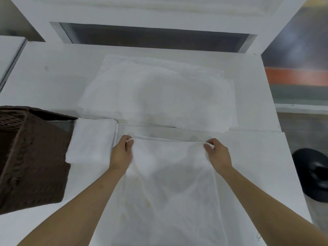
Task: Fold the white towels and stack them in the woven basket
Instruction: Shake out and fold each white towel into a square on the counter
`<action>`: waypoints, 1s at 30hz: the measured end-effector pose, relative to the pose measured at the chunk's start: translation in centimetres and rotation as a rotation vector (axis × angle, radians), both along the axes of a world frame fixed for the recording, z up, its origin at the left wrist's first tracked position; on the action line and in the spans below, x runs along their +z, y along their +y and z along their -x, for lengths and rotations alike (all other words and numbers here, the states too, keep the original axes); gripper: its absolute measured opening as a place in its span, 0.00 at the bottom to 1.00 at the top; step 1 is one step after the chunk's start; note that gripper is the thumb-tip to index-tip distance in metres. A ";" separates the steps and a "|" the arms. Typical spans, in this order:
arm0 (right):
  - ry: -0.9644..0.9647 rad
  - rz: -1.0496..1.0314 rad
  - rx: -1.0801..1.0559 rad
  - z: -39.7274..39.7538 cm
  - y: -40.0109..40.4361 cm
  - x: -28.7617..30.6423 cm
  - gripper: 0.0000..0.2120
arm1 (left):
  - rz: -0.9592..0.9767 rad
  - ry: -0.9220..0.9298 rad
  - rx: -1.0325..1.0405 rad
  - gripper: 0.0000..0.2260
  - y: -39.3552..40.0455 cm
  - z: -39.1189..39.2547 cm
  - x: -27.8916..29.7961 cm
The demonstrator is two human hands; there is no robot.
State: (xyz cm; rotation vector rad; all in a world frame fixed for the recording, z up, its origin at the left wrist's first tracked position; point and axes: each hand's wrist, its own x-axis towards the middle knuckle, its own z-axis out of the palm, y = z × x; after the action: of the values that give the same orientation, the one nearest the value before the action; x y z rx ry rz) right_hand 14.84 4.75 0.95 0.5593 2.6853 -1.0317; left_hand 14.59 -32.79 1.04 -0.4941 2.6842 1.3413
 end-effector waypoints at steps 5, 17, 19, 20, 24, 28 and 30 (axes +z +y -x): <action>-0.014 -0.026 -0.014 0.4 0.0 -0.4 0.05 | 0.224 -0.027 -0.117 0.11 -0.5 0.5 -0.1; -0.006 -0.132 0.083 1.6 -0.1 -1.2 0.11 | 0.433 -0.117 -0.116 0.10 0.5 3.0 -0.2; 0.061 -0.304 0.168 0.4 -0.2 -1.4 0.22 | 0.403 -0.042 -0.083 0.11 0.7 2.1 0.2; 0.100 -0.376 0.197 -0.4 -0.4 -1.4 0.26 | 0.420 0.009 -0.094 0.13 0.7 1.4 0.3; 0.188 -0.406 0.298 -4.4 -1.8 -1.4 0.23 | 0.635 0.185 -0.285 0.14 0.8 -2.5 -0.4; 0.252 -0.342 0.452 -9.8 -3.7 -2.3 0.17 | 0.674 0.298 -0.520 0.12 1.7 -8.1 -1.8; 0.284 -0.331 0.534 -12.4 -4.6 -2.9 0.16 | 0.659 0.324 -0.620 0.15 2.2 -10.6 -2.6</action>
State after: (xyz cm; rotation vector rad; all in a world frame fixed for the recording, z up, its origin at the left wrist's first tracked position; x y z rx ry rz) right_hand 27.28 0.10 -1.98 -0.2811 3.0117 -0.5558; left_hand 25.18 -30.60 -1.57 0.5442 3.0961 0.3851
